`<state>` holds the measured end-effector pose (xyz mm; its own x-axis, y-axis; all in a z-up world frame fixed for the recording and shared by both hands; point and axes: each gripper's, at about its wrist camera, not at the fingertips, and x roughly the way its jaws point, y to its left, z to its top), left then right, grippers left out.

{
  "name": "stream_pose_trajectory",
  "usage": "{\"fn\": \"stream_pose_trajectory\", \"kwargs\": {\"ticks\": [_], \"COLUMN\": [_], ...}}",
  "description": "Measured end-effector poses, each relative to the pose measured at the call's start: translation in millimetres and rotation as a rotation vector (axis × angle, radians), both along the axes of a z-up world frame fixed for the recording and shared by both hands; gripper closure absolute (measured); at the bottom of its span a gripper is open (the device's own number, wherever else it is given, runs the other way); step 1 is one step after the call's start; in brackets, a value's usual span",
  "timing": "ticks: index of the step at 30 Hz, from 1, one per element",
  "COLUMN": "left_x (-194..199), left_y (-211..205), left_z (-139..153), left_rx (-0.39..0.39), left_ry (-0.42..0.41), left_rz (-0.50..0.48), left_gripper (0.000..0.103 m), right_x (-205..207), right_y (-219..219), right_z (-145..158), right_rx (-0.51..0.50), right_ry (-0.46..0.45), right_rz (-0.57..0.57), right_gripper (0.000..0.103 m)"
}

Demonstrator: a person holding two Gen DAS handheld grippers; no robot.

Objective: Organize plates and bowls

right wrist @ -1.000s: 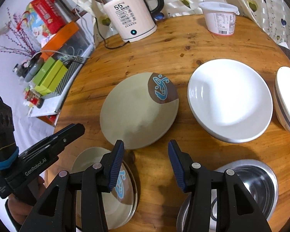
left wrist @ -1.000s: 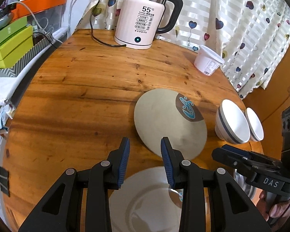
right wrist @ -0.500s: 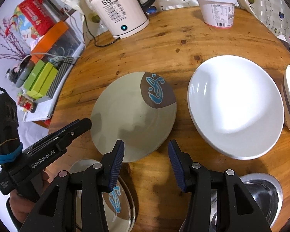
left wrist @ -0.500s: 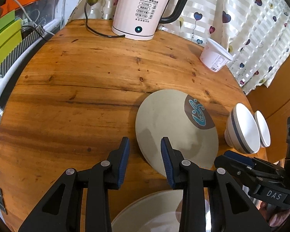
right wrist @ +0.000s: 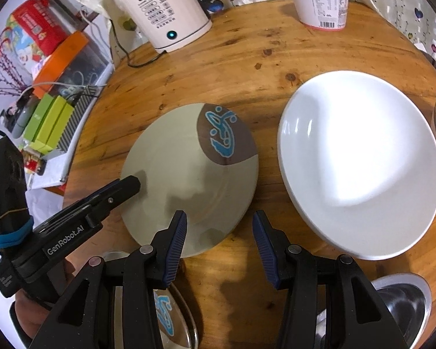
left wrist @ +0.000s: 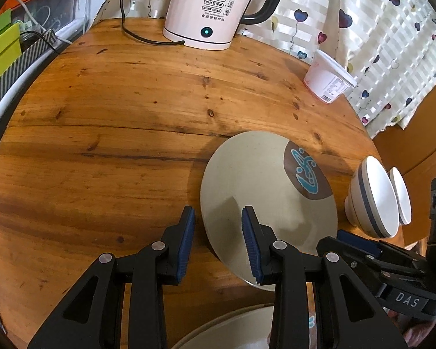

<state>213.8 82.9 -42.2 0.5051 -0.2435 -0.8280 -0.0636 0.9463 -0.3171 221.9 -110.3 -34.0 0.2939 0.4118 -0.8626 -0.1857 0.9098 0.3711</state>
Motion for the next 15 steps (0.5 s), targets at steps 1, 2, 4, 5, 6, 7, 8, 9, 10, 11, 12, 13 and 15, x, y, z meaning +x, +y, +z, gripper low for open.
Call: {"fn": "stream_pose_trajectory", "kwargs": {"ticks": [1,2,4,5,6,7,8,9,10,11,12,13,15], "left_x": [0.6,0.8,2.3,2.9,3.3,3.9,4.0,4.0,4.4,4.5,4.3,4.4,4.5], "left_y": [-0.3,-0.6,-1.6,-2.2,-2.5,-2.9,-2.9,-3.1,-3.4,-3.6,-3.6,-3.6,-3.2], "left_z": [-0.5,-1.0,-2.4,-2.8,-3.2,-3.4,-3.5,-3.4,-3.4,-3.2,-3.1,-3.1,-2.6], "left_rx": [-0.004,-0.009,-0.016,-0.017,-0.016,-0.015,-0.016,-0.016,-0.013,-0.012,-0.011,-0.009,-0.007], "left_ry": [-0.002,-0.003,-0.001,-0.001,-0.001,-0.002,-0.002,-0.002,-0.003,-0.004,-0.005,-0.005,-0.007], "left_rz": [-0.005,-0.009,-0.017,-0.020,-0.022,-0.022,-0.022,-0.022,-0.023,-0.023,-0.024,-0.024,-0.024], "left_gripper": [0.069,0.069,0.069,0.069,0.069,0.069,0.069,0.069,0.069,0.069,0.069,0.069,0.069], "right_x": [0.3,0.7,1.3,1.9,2.3,2.5,2.8,3.8,3.8,4.0,4.0,4.1,4.1], "right_y": [0.3,0.5,1.3,2.0,2.7,3.1,3.1,3.1,2.8,2.8,2.8,2.6,2.9], "right_z": [-1.1,-2.0,-3.7,-4.5,-5.2,-4.7,-4.8,-4.9,-5.3,-5.1,-5.0,-5.0,-4.9], "right_rx": [0.001,-0.001,-0.004,-0.005,-0.008,-0.013,-0.015,-0.016,-0.017,-0.019,-0.019,-0.019,-0.017], "right_ry": [0.001,0.002,0.003,0.005,0.006,-0.001,-0.003,-0.002,-0.003,-0.004,-0.006,-0.008,-0.012], "right_rz": [-0.002,-0.002,-0.003,-0.002,0.001,0.000,0.000,-0.001,-0.001,-0.003,-0.005,-0.007,-0.008], "right_gripper": [0.055,0.056,0.058,0.061,0.062,0.064,0.067,0.068,0.071,0.071,0.072,0.073,0.073]}}
